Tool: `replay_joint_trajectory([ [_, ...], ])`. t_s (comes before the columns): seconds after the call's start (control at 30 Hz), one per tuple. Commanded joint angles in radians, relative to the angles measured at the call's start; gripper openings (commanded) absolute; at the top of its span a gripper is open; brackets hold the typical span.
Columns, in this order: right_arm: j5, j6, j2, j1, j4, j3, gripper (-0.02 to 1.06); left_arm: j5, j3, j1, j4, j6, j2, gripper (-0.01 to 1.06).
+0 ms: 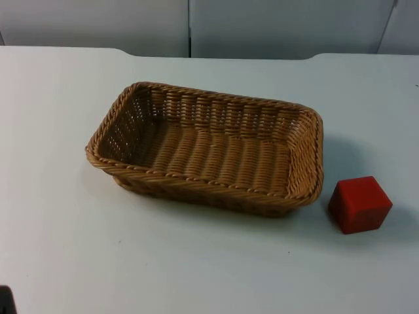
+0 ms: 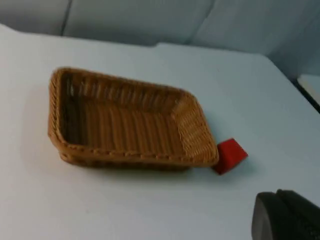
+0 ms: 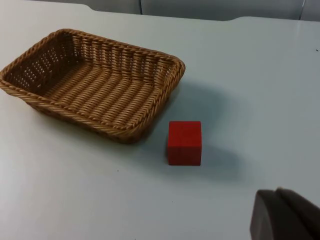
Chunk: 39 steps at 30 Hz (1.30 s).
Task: Pick up the basket with the left hand and place the cube into the basket with the right hand.
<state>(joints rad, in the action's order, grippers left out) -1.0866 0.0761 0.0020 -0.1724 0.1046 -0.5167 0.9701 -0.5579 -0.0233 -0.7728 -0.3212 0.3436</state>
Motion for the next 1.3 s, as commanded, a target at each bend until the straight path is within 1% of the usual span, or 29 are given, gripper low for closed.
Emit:
replay_joint_trajectory([
  [0.0,0.01,0.001,-0.002,0.002,0.005,0.005,0.0,-0.023,-0.001,0.005,-0.064,-0.088,0.139,0.0],
  [0.03,0.01,0.001,-0.002,0.002,0.005,0.005,0.0,-0.028,-0.001,0.005,-0.068,-0.124,0.217,0.0],
  [0.07,0.01,0.001,-0.002,0.002,0.005,0.005,0.0,-0.028,-0.001,0.005,-0.068,-0.124,0.217,0.0],
  [0.13,0.01,0.001,-0.002,0.002,0.005,0.005,0.0,-0.057,-0.001,0.005,-0.071,-0.178,0.352,0.0],
  [0.2,0.01,0.001,-0.002,0.002,0.005,0.005,0.0,-0.08,-0.001,0.005,-0.111,-0.254,0.483,0.0],
  [0.23,0.01,0.001,-0.002,0.002,0.005,0.005,0.0,-0.08,-0.001,0.005,-0.111,-0.254,0.483,0.0],
  [0.27,0.01,0.001,-0.002,0.002,0.005,0.005,0.0,-0.087,-0.001,0.005,-0.144,-0.299,0.547,0.0],
  [0.33,0.01,0.001,-0.002,0.002,0.005,0.005,0.0,-0.092,-0.001,0.005,-0.269,-0.421,0.651,0.0],
  [0.37,0.01,0.001,-0.002,0.002,0.005,0.005,0.0,-0.076,-0.001,0.005,-0.37,-0.513,0.726,0.0],
  [0.4,0.01,0.001,-0.002,0.002,0.005,0.005,0.0,-0.076,-0.001,0.005,-0.37,-0.513,0.726,0.0],
  [0.47,0.01,0.001,-0.002,0.002,0.005,0.005,0.0,-0.026,-0.001,0.007,-0.512,-0.625,0.804,0.0],
  [0.5,0.01,0.001,-0.002,0.002,0.005,0.005,0.0,-0.026,-0.001,0.007,-0.512,-0.625,0.804,0.0],
  [0.53,0.01,0.001,-0.002,0.002,0.005,0.005,0.0,0.015,-0.001,0.007,-0.588,-0.694,0.86,0.0],
  [0.6,0.01,0.001,-0.002,0.002,0.005,0.005,0.0,0.062,-0.001,0.007,-0.652,-0.754,0.917,0.01],
  [0.63,0.01,0.001,-0.002,0.002,0.005,0.005,0.0,0.064,-0.001,0.007,-0.655,-0.762,0.942,0.04],
  [0.67,0.01,0.001,-0.002,0.002,0.005,0.005,0.0,0.064,-0.001,0.007,-0.655,-0.762,0.942,0.04],
  [0.7,0.01,0.001,-0.002,0.002,0.005,0.005,0.0,0.056,-0.001,0.007,-0.655,-0.764,0.964,0.08],
  [0.77,0.01,0.001,-0.002,0.002,0.005,0.005,0.0,0.02,-0.001,0.007,-0.647,-0.767,1.0,0.17],
  [0.8,0.01,0.001,-0.002,0.002,0.005,0.005,0.0,-0.02,-0.001,0.007,-0.644,-0.767,1.027,0.27],
  [0.83,0.01,0.001,-0.002,0.002,0.005,0.005,0.0,-0.02,-0.001,0.007,-0.644,-0.767,1.027,0.27],
  [0.93,0.01,0.001,-0.002,0.002,0.005,0.005,0.0,-0.085,-0.001,0.007,-0.644,-0.7,1.076,0.42],
  [0.97,0.01,0.001,-0.002,0.002,0.005,0.005,0.0,-0.085,-0.001,0.007,-0.644,-0.7,1.076,0.42],
  [1.0,0.01,0.001,-0.002,0.002,0.005,0.005,0.0,-0.091,-0.001,0.007,-0.646,-0.677,1.09,0.46],
  [1.03,0.01,0.001,-0.002,0.002,0.005,0.005,0.0,-0.094,-0.001,0.007,-0.657,-0.654,1.108,0.47],
  [1.17,0.01,0.001,-0.002,0.002,0.005,0.005,0.0,-0.094,-0.001,0.007,-0.684,-0.599,1.159,0.47],
  [1.27,0.01,0.001,-0.002,0.002,0.005,0.005,0.0,-0.094,-0.001,0.007,-0.691,-0.525,1.223,0.47],
])
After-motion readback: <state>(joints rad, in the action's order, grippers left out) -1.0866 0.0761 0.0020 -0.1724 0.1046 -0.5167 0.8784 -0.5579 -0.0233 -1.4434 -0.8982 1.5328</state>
